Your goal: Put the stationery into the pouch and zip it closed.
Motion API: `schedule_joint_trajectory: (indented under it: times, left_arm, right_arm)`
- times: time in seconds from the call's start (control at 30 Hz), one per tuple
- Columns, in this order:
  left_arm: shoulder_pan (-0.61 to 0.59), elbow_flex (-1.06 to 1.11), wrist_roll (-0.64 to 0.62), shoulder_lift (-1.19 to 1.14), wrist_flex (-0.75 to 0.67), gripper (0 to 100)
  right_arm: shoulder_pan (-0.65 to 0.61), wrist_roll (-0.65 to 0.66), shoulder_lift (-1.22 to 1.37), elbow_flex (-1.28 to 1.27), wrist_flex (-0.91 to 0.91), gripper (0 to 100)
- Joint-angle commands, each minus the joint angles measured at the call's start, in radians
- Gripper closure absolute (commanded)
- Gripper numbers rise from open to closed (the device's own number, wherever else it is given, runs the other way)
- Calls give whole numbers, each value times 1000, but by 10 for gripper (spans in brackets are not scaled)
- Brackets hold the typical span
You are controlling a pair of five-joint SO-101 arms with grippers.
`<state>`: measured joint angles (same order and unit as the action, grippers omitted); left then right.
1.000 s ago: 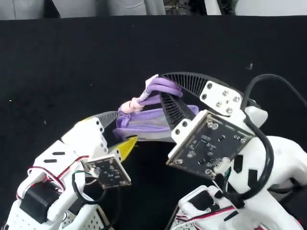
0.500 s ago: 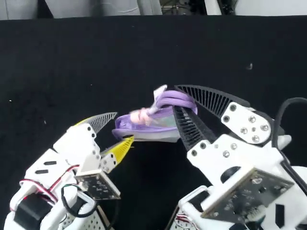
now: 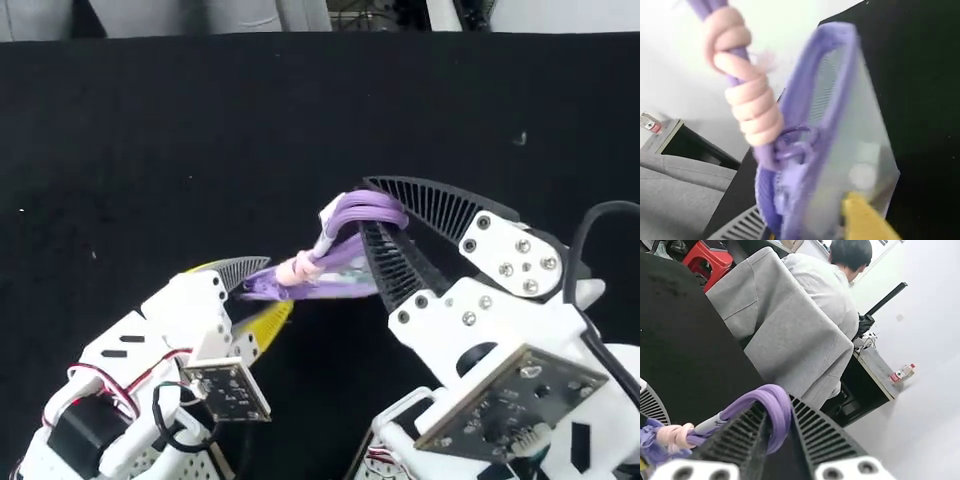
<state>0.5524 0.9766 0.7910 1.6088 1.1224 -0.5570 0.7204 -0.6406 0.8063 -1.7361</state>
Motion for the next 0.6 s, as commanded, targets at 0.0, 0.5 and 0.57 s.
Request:
schedule_joint_trajectory:
  times: [0.0,0.5,0.57]
  left_arm:
    - [-4,-7,8,18,-55,980]
    - [-130,-114,-110,18,-80,973]
    - [-159,-136,-160,18,-78,973]
  right_arm:
    - [-6,11,-2,4,-17,987]
    - [404,14,53,-162,201,987]
    - [474,-9,90,-239,302,987]
